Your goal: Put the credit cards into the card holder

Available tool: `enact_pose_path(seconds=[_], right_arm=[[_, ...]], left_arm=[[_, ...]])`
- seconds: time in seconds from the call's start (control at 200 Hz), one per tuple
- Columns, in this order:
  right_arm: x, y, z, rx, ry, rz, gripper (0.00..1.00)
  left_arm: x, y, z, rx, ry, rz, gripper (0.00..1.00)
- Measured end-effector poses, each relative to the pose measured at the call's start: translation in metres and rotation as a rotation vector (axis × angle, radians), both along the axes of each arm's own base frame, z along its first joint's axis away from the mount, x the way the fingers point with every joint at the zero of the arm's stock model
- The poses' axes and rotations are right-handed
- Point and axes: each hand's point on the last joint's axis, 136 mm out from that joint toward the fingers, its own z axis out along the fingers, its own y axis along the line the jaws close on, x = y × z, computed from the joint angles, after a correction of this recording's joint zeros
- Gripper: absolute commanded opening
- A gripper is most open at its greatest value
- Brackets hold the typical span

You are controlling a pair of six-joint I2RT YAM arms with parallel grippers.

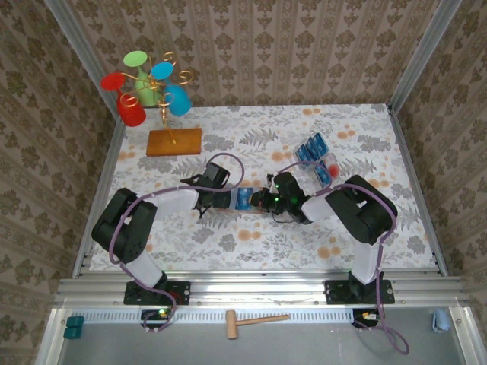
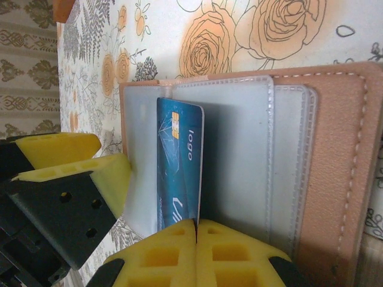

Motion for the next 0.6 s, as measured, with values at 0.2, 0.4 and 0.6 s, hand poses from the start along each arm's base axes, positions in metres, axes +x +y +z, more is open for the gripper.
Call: enact_pose_path(seconds=[0.2,0.4,0.6], right_arm=[[0.0019,0.0011,-0.0005,0.006,0.005,0.006,0.00],[0.0036,-0.0017,-0.0002,0.011,0.009,0.005,0.00],[0.0053,-0.0019,-0.0017,0.015,0.018,0.013,0.00]], left_arm=[[0.0000,0.0001,0.0000,0.000,0.000,0.000,0.75],[0.0000,0.0001,0.0000,0.000,0.000,0.000,0.75],[0.0000,0.0001,0.0000,0.001,0.000,0.000,0.75]])
